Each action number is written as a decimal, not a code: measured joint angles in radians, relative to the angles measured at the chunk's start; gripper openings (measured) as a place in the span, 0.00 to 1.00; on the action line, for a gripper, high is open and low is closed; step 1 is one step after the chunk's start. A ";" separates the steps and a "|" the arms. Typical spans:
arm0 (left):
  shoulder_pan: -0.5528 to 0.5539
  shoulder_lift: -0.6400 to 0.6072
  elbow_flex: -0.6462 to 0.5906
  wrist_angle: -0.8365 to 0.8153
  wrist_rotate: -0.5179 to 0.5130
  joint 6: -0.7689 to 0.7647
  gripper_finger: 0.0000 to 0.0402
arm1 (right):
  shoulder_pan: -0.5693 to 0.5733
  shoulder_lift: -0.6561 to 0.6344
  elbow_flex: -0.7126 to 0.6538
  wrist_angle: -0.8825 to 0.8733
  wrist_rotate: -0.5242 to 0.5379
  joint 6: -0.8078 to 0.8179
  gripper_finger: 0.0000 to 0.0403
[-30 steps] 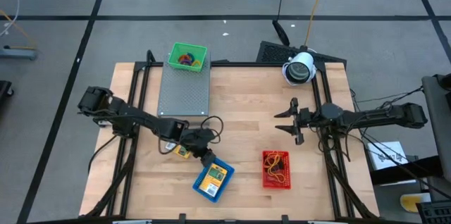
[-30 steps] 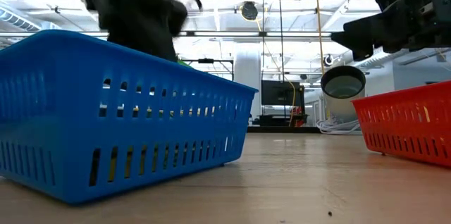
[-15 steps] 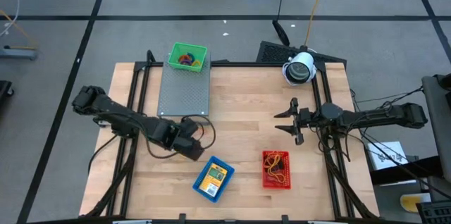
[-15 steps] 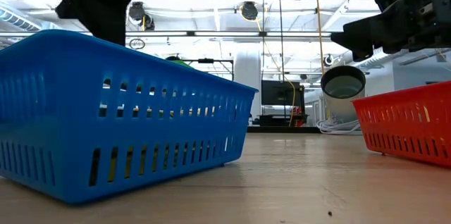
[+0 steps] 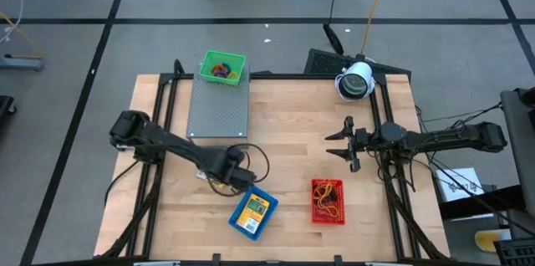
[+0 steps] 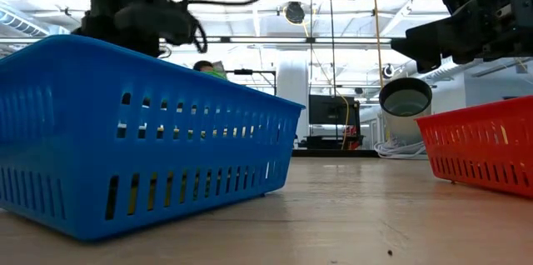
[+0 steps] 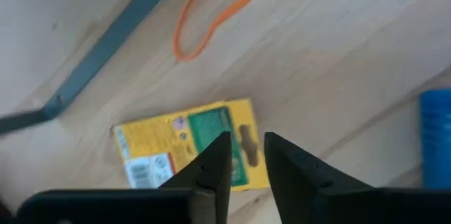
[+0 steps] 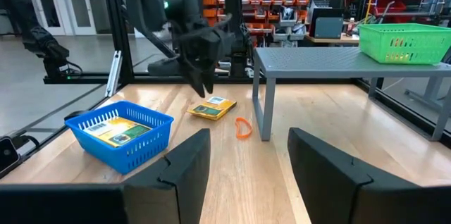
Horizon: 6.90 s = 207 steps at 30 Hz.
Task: Pick & Place Office Desk Supplies
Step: Put the crayon into the blue bin
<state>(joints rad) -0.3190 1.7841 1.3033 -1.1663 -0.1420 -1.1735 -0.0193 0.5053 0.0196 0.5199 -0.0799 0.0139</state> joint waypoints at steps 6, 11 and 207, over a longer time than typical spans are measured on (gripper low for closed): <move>-0.012 0.023 0.000 -0.004 0.001 -0.080 0.39 | 0.000 0.000 0.000 0.000 0.000 0.000 0.45; -0.026 0.039 0.000 0.001 -0.003 -0.138 0.53 | 0.000 0.000 0.000 0.000 0.000 0.000 0.45; -0.356 0.130 0.238 0.361 -0.198 0.889 0.11 | 0.000 0.002 -0.001 0.003 0.000 0.000 0.45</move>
<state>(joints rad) -0.6754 1.9141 1.5417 -0.8055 -0.3401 -0.2849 -0.0189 0.5068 0.0189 0.5228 -0.0795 0.0143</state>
